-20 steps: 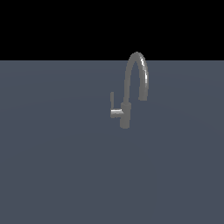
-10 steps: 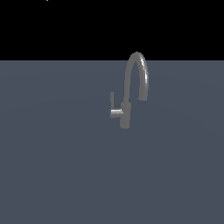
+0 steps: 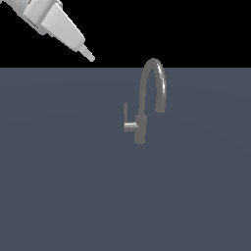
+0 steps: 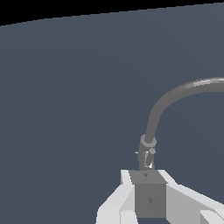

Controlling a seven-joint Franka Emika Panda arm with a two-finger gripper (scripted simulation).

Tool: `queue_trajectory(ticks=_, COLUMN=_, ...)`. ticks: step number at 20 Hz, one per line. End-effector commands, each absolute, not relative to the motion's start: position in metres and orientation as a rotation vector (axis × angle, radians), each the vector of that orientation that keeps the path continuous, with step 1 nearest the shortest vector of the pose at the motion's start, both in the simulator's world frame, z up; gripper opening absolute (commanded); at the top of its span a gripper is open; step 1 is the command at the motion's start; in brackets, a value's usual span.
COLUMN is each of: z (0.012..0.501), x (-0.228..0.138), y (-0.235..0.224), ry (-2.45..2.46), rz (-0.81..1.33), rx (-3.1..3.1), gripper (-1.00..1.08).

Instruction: Turn on the faucet by rotating a designated handle.

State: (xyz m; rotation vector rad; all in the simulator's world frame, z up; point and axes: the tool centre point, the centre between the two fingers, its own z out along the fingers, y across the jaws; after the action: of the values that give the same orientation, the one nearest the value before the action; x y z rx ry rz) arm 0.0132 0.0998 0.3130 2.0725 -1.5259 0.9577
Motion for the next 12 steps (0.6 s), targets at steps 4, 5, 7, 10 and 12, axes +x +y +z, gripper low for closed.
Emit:
queue_trajectory(ticks=4, z=0.243, x=0.032, y=0.06, ry=-1.623, rz=0.919, rx=1.972, gripper=-1.0)
queue_trajectory(ticks=5, z=0.232, x=0.034, y=0.053, ry=-1.638, rz=0.912, rx=1.956, gripper=-1.0)
queue_trajectory(ticks=7, z=0.213, x=0.036, y=0.041, ry=-1.666, rz=0.899, rx=1.928, gripper=-1.0)
queue_trajectory(ticks=10, z=0.189, x=0.038, y=0.025, ry=-1.7, rz=0.882, rx=1.893, gripper=-1.0)
queue_trajectory(ticks=12, z=0.177, x=0.038, y=0.017, ry=-1.717, rz=0.873, rx=1.874, gripper=-1.0)
